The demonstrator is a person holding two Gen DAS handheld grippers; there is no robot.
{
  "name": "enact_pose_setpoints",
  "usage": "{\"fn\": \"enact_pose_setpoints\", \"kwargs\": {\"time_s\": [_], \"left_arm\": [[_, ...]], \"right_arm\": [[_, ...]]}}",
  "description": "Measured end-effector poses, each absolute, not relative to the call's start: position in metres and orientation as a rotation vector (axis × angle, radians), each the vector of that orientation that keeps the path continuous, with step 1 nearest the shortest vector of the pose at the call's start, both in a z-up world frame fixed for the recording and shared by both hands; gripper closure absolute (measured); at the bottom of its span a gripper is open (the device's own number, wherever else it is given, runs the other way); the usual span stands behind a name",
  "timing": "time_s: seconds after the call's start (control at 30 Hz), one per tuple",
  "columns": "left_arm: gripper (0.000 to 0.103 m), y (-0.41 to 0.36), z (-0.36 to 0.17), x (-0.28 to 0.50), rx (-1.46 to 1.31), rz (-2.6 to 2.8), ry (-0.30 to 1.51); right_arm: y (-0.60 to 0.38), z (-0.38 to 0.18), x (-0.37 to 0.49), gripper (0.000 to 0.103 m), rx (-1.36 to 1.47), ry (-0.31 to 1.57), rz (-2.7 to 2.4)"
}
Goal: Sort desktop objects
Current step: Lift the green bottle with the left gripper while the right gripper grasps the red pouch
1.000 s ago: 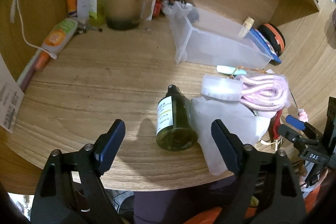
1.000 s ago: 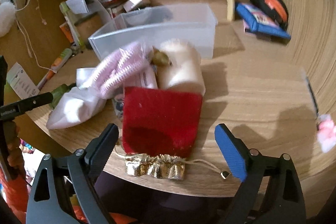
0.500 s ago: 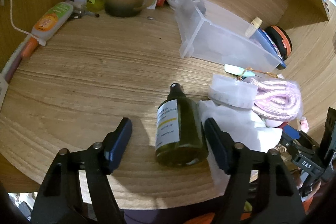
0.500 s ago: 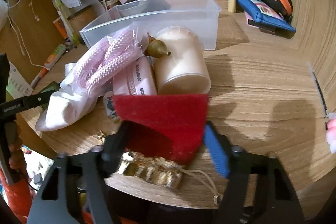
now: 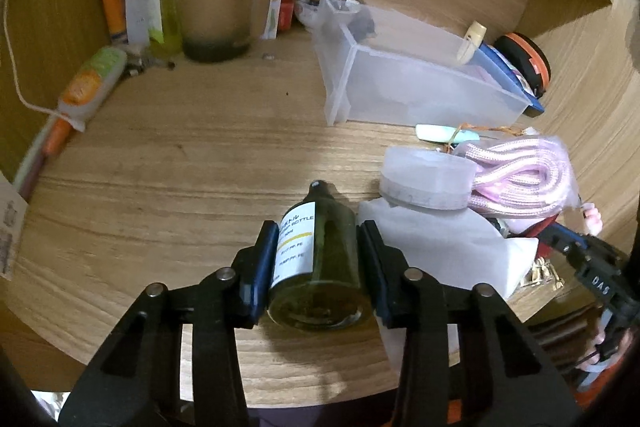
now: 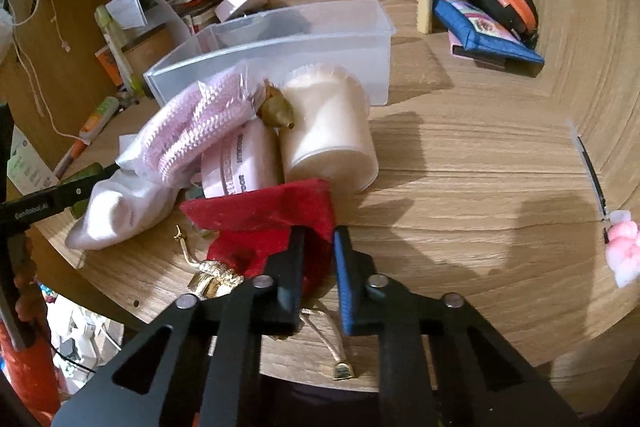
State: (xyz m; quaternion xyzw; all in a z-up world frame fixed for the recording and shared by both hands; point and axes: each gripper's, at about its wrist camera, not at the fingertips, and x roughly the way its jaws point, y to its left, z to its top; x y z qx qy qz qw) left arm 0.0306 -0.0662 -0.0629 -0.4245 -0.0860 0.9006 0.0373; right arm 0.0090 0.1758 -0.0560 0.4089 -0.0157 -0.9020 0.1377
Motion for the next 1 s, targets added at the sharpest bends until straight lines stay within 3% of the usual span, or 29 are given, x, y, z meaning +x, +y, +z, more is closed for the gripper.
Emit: {"fn": "enact_pose_setpoints", "kwargs": {"time_s": [1.0], "left_arm": [[0.062, -0.057, 0.014, 0.008, -1.051, 2.887, -0.219]], "right_arm": [[0.195, 0.042, -0.002, 0.097, 0.821, 0.174, -2.835]]}}
